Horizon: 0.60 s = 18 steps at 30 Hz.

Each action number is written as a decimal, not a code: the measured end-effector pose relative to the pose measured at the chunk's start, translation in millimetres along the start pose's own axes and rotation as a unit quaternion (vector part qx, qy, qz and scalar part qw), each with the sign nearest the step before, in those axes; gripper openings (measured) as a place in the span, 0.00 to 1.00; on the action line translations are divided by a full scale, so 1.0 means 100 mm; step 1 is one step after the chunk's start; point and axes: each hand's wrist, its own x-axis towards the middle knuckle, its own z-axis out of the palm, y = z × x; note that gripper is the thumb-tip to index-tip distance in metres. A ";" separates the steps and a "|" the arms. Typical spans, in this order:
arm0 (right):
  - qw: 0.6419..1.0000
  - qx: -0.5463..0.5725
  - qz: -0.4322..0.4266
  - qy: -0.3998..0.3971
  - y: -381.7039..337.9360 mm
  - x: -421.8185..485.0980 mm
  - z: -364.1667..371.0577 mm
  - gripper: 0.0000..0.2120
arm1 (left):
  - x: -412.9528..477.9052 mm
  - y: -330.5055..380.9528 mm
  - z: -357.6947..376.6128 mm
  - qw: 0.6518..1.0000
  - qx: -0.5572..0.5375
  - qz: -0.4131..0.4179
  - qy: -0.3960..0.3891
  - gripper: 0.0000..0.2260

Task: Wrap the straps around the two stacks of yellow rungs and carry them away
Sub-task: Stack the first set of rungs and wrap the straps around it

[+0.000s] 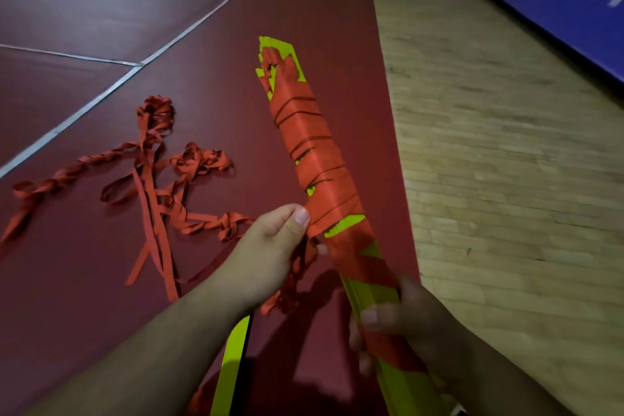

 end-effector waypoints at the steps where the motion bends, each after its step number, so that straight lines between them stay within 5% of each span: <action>1: 1.000 0.008 -0.001 -0.010 0.02 0.01 0.01 0.29 | 0.01 -0.01 0.02 1.000 -0.013 -0.003 0.000 0.19; 5: 0.999 0.044 0.014 -0.006 0.07 0.03 0.04 0.17 | 0.03 0.01 0.09 0.993 -0.108 -0.047 0.004 0.16; 9: 0.996 0.045 0.061 -0.039 0.06 0.06 0.03 0.15 | 0.01 -0.06 0.10 0.981 -0.164 -0.074 -0.070 0.34; 12: 0.983 0.107 0.091 -0.119 0.07 0.04 0.02 0.19 | 0.00 -0.09 0.05 0.977 -0.163 -0.089 -0.106 0.46; 15: 0.964 0.141 0.095 -0.203 0.05 0.02 -0.07 0.27 | 0.01 -0.06 0.09 0.976 -0.171 -0.068 -0.115 0.41; 18: 0.984 0.070 0.087 -0.136 0.00 0.08 -0.06 0.36 | 0.04 -0.07 0.14 0.970 -0.224 -0.083 -0.037 0.42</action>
